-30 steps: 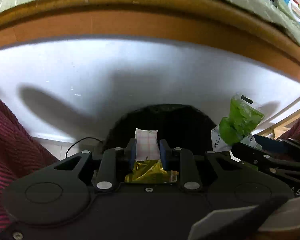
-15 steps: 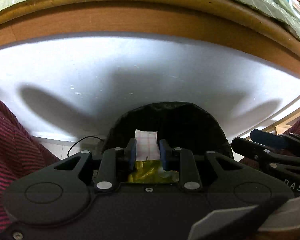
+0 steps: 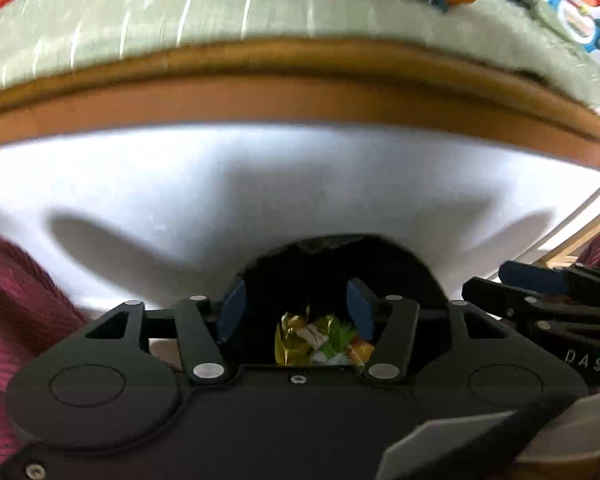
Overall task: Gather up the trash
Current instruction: 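Lower both held items into the black bin and open both tools, then move both open tools back over the remaining trash on the bed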
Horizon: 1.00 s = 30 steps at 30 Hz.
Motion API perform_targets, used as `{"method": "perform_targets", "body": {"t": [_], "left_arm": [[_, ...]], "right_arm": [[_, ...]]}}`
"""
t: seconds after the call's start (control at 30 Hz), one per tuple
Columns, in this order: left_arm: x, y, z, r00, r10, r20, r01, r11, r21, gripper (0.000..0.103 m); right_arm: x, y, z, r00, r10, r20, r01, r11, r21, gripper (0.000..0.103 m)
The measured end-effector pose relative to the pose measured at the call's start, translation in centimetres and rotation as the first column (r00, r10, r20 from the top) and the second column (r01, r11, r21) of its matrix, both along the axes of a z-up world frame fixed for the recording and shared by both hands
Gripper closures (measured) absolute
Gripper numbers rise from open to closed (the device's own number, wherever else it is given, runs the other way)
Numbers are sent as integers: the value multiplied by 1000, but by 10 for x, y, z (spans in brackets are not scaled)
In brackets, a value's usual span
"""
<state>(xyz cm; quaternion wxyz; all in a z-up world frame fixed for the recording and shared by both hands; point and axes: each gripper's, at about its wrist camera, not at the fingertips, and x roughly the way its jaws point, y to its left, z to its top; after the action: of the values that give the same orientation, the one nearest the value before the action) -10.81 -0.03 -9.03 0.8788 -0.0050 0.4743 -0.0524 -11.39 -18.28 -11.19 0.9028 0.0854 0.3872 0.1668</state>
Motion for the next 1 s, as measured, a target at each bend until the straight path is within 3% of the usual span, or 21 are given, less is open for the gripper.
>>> {"method": "perform_targets", "body": {"t": [0.17,0.43,0.57,0.7,0.83,1.0], "left_arm": [[-4,0,45,990,-69,125,74,997,-33,26],[5,-4,104,953,-107,284,129,990,-61,25],[29,-7,115,937,-111,332,137,989,-55,33],[58,-10,117,931,-108,348,145,986,-83,51],[89,-7,114,941,-88,327,142,979,-146,54],[119,-9,105,946,-70,316,131,975,-177,54]], "right_arm": [[-4,-8,38,991,48,125,-48,999,2,27],[10,-13,89,952,65,298,-50,997,-58,20],[29,-17,100,936,23,352,11,996,-94,18],[50,-19,102,929,-15,369,57,993,-102,18],[73,-16,102,934,-35,357,70,994,-85,18],[100,2,99,935,-8,354,57,990,-129,18]]}}
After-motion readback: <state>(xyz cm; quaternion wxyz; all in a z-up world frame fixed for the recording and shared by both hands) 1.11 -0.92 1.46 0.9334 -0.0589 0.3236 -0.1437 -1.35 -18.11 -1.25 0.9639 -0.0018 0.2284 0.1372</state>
